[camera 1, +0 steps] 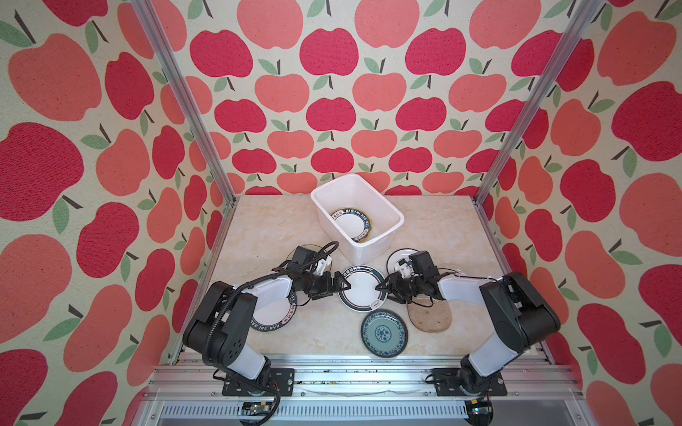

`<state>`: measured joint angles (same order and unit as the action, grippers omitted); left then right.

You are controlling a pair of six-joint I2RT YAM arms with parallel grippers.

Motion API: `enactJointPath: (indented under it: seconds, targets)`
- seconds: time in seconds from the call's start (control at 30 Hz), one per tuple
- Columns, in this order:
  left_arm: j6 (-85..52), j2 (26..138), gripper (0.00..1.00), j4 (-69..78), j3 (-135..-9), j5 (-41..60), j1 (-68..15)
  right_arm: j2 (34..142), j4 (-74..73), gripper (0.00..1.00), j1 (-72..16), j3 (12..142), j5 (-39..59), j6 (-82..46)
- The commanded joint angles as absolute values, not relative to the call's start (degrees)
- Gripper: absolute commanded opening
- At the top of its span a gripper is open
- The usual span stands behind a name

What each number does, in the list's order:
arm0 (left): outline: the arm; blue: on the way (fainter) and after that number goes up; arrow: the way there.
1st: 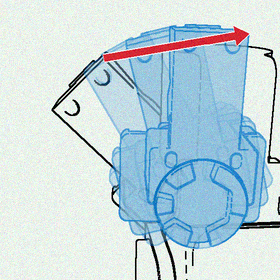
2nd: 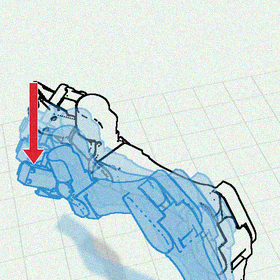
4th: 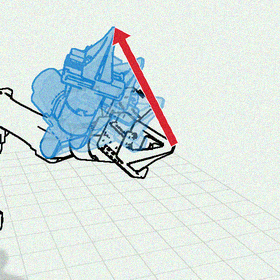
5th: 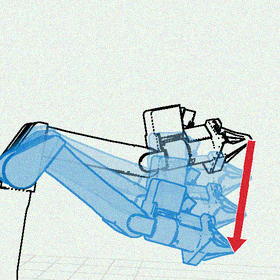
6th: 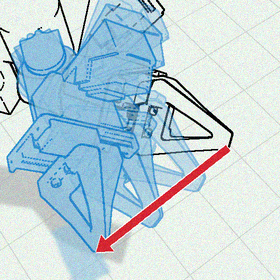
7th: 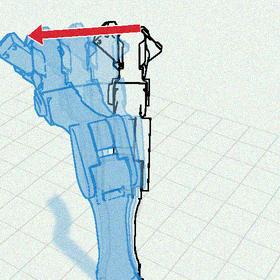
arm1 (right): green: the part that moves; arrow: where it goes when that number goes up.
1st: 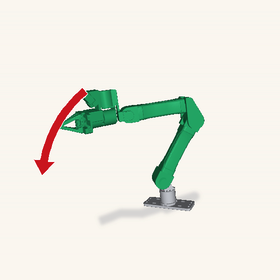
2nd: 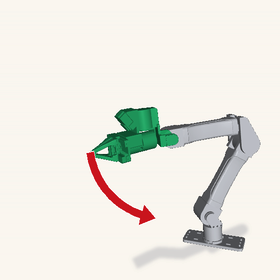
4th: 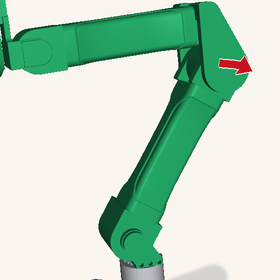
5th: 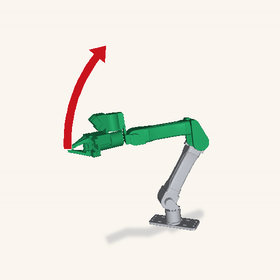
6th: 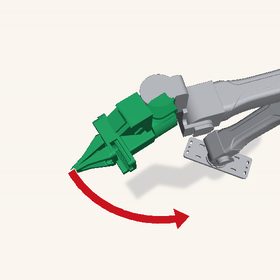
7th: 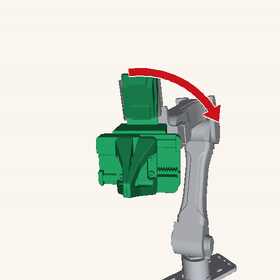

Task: Place the plates into the plastic bin on the countertop
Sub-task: 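Push the red-rimmed plate's edge with the left gripper while the right gripper pinches it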

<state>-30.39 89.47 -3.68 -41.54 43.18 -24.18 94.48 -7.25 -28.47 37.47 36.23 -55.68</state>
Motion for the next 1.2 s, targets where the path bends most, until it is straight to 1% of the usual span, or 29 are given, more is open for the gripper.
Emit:
enactJointPath:
  seconds: [0.0, 0.3, 0.6, 0.7, 0.87, 1.17]
  targets:
    - [-30.5, 90.9, 0.97, -0.1, -40.8, 46.4, -24.1, 95.3, -11.3, 0.49, -28.7, 36.7, 37.9, -57.7]
    - [-30.8, 93.4, 0.88, 1.9, -41.1, 48.7, -23.9, 95.8, -14.0, 0.46, -29.5, 37.0, 39.4, -57.9]
    - [-30.3, 93.5, 0.86, 1.2, -41.5, 48.6, -24.1, 93.4, -16.3, 0.4, -31.8, 37.6, 39.1, -57.5]
    - [-30.2, 93.4, 0.86, 0.9, -41.5, 48.5, -24.1, 92.9, -14.9, 0.36, -32.1, 38.2, 38.4, -56.7]
    - [-30.1, 93.1, 0.86, 0.5, -41.6, 48.3, -24.2, 92.5, -11.7, 0.22, -32.3, 38.8, 36.9, -56.3]
    - [-29.7, 90.7, 0.86, 0.0, -40.3, 47.6, -24.5, 90.9, -9.0, 0.09, -32.3, 38.1, 34.5, -58.3]
